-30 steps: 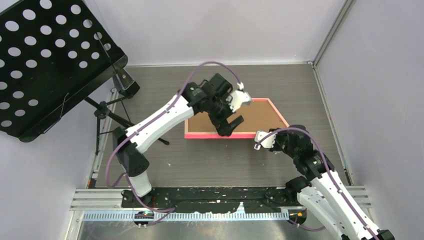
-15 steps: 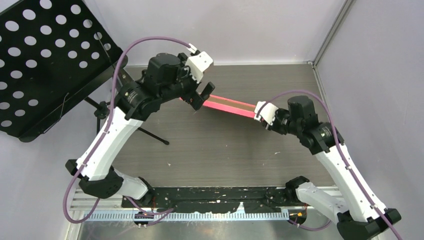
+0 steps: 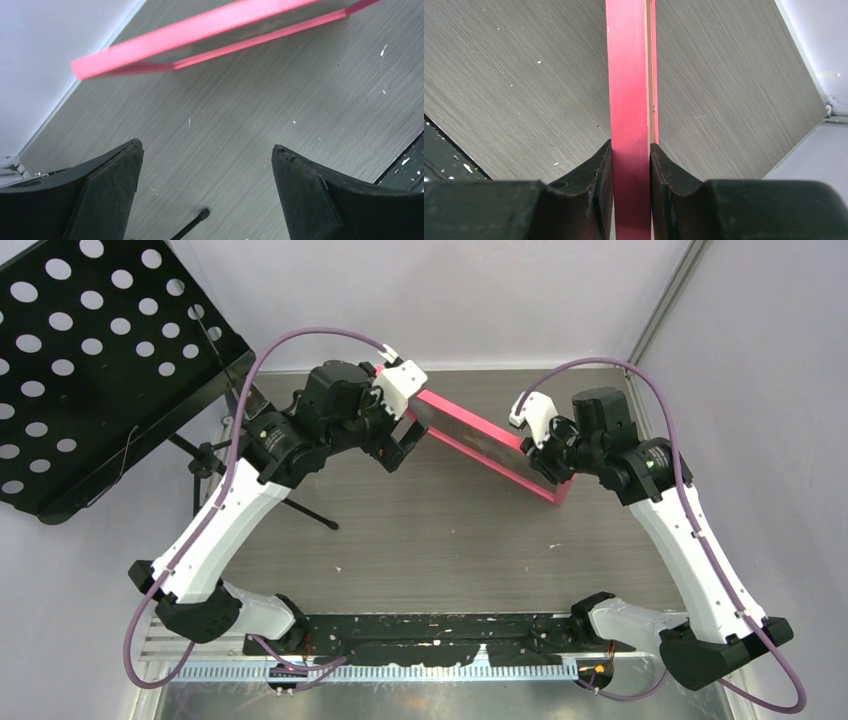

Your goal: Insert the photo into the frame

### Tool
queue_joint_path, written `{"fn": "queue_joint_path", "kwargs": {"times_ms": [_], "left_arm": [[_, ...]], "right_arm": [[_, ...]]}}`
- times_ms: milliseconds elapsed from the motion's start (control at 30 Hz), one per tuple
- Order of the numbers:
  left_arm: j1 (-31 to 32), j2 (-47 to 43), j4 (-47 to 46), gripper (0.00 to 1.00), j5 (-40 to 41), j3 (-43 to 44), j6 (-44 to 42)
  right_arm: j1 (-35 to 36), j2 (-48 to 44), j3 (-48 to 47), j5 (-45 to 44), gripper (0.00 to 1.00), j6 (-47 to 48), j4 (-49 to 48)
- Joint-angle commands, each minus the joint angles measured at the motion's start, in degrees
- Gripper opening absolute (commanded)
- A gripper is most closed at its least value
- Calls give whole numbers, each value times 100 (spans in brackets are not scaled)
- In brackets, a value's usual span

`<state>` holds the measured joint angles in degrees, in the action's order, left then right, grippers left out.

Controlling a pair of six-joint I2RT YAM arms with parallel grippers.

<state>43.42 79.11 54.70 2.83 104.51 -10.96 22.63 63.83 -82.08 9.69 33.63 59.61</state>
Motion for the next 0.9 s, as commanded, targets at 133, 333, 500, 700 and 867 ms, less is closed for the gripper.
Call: {"fn": "queue_joint_path", "kwargs": {"times_ms": [133,333,500,700,867], "left_arm": [[-18,-381,-421,100,7,-395,-77],[-25,-415,-498,100,7,-561,-82],[-23,-354,-527,100,22,-572,-189],[-26,-248,-535,99,-43,-604,-121],[-24,-264,-628,100,-80,-804,-65]], "right_arm": [[-53,59,-596,204,5,-652,19],[-192,139,-645,397,6,-905,61],[-220,134,-700,482,6,-843,125],[-946,402,-795,1088,5,-1303,199],[-1879,730,-849,2059,5,-1589,295]]}}
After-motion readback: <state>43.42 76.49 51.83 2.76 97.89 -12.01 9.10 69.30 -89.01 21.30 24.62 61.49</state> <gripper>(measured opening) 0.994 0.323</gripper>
